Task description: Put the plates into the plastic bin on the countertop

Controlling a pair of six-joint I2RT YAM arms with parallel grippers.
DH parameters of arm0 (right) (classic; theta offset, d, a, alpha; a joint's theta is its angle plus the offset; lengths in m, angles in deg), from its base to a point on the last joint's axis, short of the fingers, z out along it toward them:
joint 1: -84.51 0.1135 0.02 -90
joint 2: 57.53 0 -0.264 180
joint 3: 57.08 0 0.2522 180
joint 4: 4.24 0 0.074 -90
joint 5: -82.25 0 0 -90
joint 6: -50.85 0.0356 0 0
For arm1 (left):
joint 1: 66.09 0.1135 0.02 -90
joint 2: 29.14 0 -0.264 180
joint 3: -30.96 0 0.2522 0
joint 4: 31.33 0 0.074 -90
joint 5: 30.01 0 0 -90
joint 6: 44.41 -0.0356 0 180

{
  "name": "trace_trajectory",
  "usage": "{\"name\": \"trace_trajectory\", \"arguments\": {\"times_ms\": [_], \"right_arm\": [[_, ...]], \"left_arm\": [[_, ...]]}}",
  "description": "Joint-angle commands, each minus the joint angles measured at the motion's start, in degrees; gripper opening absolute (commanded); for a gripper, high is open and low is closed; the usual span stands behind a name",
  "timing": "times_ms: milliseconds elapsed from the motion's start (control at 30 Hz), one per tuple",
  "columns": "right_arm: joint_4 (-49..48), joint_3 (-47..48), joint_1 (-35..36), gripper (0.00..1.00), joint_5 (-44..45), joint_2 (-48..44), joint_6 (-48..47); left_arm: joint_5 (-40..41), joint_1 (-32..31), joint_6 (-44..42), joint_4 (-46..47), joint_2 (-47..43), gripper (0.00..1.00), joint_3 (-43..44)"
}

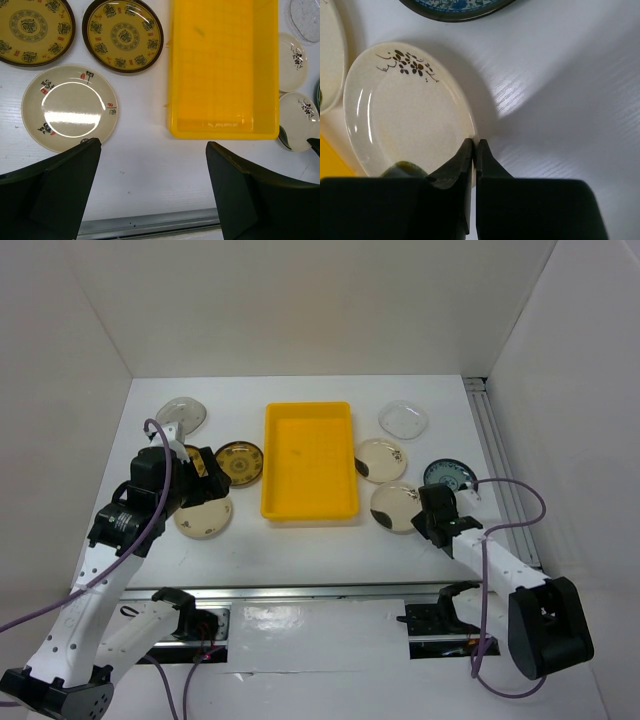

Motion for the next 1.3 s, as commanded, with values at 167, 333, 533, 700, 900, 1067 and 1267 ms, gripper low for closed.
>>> {"name": "trace_trajectory", "arguments": {"times_ms": [167, 333, 533, 700, 900, 1067, 1267], "right_arm": [[10.94, 0.65, 1.97, 0.00, 3.34, -6.31, 3.93], [20.09, 8.64, 4.61, 0.00, 13.61, -13.18, 7.11], [19.76, 16.29, 5.84, 0.00, 17.68, -11.78, 3.78], [8.26, 17.53, 10.85, 0.00, 17.07, -11.78, -2.29], [-12.92, 23.57, 14.28, 0.00, 8.58, -0.22, -14.94], [-20.34, 35.50, 14.90, 0.00, -3.32, 18.24, -21.63], [-17.70, 49.69, 14.90, 0.00, -12.90, 41.38, -25.33]], "left_arm": [[0.53, 0.24, -1.60, 2.37, -0.32, 1.00, 0.01], [0.01, 0.24, -1.60, 2.37, -0.32, 1.00, 0.01], [0.53, 0.24, -1.60, 2.37, 0.92, 1.00, 0.01], [2.99, 0.24, -0.55, 1.84, 2.15, 1.00, 0.01], [3.70, 1.38, 0.07, 1.84, 2.75, 1.00, 0.01], [3.70, 2.61, 0.07, 1.84, 3.90, 1.00, 0.01], [4.93, 3.14, 0.59, 1.31, 3.90, 1.00, 0.01]]}}
